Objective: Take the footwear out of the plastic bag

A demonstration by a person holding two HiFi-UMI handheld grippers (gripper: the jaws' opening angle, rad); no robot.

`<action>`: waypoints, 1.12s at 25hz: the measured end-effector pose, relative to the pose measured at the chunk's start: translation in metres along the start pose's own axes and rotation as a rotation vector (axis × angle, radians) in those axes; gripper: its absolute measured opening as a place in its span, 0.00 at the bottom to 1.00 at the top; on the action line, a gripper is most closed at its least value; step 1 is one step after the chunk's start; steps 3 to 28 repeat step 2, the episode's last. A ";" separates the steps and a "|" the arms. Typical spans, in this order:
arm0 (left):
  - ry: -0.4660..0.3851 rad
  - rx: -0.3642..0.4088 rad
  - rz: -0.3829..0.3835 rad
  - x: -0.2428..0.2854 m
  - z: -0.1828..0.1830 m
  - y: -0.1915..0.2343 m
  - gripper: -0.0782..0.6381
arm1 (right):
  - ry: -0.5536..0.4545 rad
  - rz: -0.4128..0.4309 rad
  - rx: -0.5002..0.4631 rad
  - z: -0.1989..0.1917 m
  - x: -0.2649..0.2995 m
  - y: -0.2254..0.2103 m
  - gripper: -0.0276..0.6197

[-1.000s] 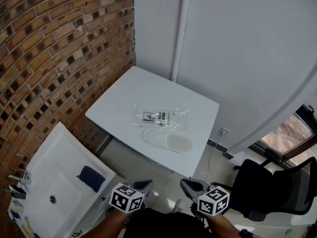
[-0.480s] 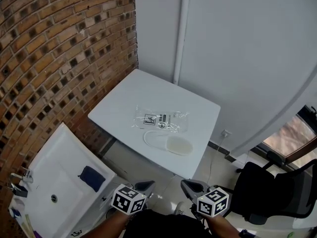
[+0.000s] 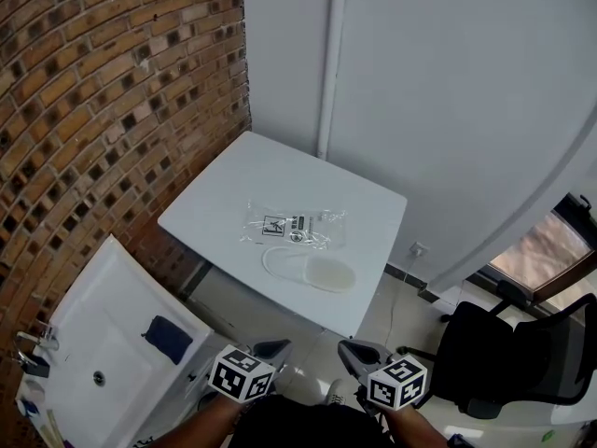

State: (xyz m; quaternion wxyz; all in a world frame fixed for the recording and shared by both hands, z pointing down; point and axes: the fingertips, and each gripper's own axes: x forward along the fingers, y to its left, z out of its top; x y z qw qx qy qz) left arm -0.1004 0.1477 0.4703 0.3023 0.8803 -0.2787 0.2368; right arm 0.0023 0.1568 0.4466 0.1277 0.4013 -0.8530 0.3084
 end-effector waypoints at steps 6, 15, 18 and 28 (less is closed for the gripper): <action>0.005 0.004 -0.006 0.003 0.000 -0.002 0.12 | -0.002 -0.003 0.013 -0.002 -0.001 -0.002 0.04; 0.005 0.004 -0.006 0.003 0.000 -0.002 0.12 | -0.002 -0.003 0.013 -0.002 -0.001 -0.002 0.04; 0.005 0.004 -0.006 0.003 0.000 -0.002 0.12 | -0.002 -0.003 0.013 -0.002 -0.001 -0.002 0.04; 0.005 0.004 -0.006 0.003 0.000 -0.002 0.12 | -0.002 -0.003 0.013 -0.002 -0.001 -0.002 0.04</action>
